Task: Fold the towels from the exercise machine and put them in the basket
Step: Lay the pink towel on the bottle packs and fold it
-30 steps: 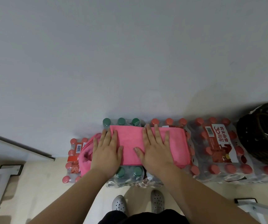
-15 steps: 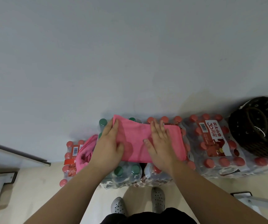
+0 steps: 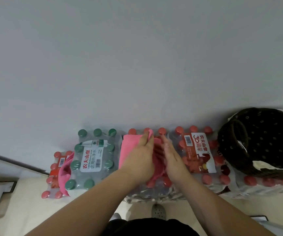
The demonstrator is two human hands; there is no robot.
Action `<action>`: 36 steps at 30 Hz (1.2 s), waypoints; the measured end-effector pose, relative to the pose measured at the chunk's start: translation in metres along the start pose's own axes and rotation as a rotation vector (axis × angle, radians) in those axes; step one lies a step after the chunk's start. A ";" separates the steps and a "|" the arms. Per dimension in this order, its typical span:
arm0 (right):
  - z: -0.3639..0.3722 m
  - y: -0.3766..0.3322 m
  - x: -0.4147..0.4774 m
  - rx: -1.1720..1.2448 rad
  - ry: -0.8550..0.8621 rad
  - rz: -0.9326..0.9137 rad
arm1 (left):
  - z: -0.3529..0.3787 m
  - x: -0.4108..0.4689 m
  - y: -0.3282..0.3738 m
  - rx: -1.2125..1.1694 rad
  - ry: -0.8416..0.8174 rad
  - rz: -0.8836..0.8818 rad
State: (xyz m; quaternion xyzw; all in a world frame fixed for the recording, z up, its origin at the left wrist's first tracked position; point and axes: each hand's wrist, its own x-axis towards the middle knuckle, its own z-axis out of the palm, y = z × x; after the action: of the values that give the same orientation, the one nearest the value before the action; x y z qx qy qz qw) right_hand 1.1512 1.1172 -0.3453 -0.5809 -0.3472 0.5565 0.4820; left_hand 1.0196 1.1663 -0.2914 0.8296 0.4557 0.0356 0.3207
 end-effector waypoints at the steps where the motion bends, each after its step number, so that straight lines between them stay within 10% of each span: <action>1: -0.003 -0.003 0.001 0.010 -0.025 0.009 | 0.009 0.005 0.003 0.003 -0.027 -0.018; 12: -0.017 -0.010 0.012 -0.479 -0.004 -0.021 | 0.014 -0.013 -0.029 0.156 0.311 -0.044; 30: -0.021 -0.016 0.012 -1.530 -0.091 -0.530 | 0.050 0.008 -0.042 0.479 0.032 -0.116; 36: -0.011 0.000 0.024 -1.576 -0.275 -0.260 | 0.048 0.002 -0.052 0.359 0.056 -0.058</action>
State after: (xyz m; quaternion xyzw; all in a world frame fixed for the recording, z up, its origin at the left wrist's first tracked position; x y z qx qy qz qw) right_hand 1.1649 1.1378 -0.3533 -0.6312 -0.7582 0.1541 -0.0551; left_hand 0.9993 1.1632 -0.3594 0.8587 0.4872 -0.0324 0.1554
